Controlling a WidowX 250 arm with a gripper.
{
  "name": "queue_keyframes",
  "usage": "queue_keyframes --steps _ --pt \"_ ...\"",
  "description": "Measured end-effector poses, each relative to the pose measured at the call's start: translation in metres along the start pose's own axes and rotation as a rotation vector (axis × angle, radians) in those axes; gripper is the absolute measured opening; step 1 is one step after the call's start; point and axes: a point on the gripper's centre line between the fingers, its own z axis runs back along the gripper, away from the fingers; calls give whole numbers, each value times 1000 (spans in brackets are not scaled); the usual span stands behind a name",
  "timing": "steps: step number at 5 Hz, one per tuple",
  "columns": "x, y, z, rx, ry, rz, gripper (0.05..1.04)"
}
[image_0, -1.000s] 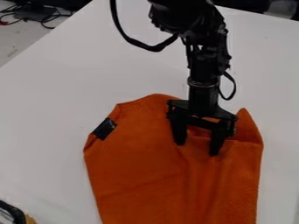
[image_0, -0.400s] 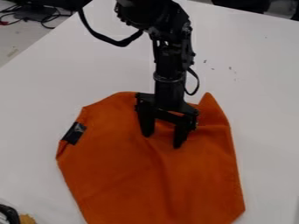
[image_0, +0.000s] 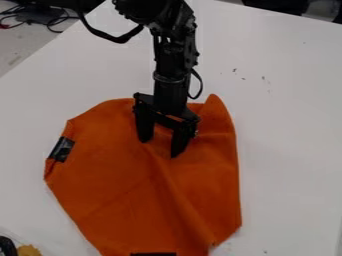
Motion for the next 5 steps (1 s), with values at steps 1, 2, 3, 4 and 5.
queue_keyframes --steps 1,2,3,4,5 --pt "9 29 -1 14 -16 -21 999" --pt "13 46 -1 27 -31 -21 999" --pt "18 56 0 41 -42 -30 999" --pt "18 56 1 43 -43 -27 999" --pt "14 54 3 34 -25 22 999"
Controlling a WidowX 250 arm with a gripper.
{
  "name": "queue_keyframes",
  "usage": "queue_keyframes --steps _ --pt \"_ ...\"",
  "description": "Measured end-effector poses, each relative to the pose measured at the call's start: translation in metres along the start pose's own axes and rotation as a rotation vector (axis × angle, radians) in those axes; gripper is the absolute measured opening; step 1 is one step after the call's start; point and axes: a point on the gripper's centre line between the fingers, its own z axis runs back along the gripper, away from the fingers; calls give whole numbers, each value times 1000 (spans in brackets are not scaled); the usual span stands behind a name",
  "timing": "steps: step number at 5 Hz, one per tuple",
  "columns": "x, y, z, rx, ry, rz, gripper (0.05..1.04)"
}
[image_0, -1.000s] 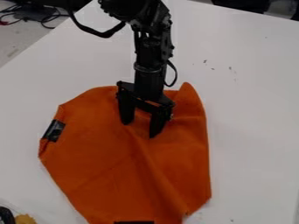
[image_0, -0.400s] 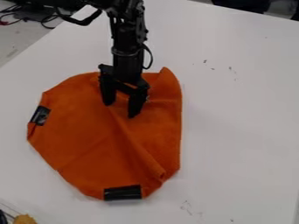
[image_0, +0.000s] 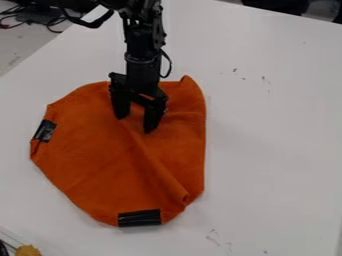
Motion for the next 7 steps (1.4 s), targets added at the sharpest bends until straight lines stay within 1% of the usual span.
queue_keyframes --steps 1,2,3,4,5,6,7 --pt "-5 4 23 32 -22 41 999" --pt "-5 5 44 48 -66 57 999" --pt "-5 -2 63 44 -107 81 999" --pt "-3 -11 69 7 -127 111 999" --pt "-4 -29 82 -20 -148 114 999" --pt "-6 -49 85 -38 -145 118 999" --pt "-4 -72 88 -71 -151 83 999"
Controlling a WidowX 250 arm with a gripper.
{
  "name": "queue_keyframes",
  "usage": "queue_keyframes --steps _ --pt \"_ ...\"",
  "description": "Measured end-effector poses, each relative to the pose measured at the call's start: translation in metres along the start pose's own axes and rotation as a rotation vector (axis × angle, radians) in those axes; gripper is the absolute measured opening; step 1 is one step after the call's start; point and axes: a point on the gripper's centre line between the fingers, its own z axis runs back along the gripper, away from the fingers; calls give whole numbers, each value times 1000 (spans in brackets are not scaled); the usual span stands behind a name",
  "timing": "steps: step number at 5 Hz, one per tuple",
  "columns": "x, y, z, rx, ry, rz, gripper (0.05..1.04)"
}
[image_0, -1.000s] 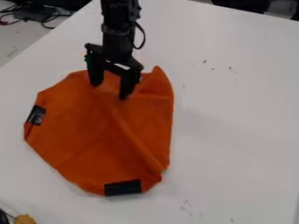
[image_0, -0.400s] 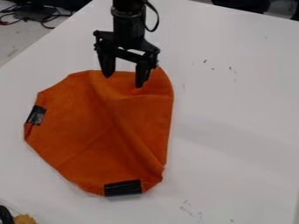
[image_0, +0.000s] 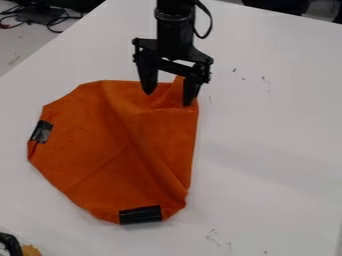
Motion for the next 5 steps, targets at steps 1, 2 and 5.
queue_keyframes --steps 1,2,5 --pt "3 -27 4 -36 9 -28 999" --pt "-1 -51 10 -51 36 -20 999" --pt "-34 -112 26 -79 -9 119 999"
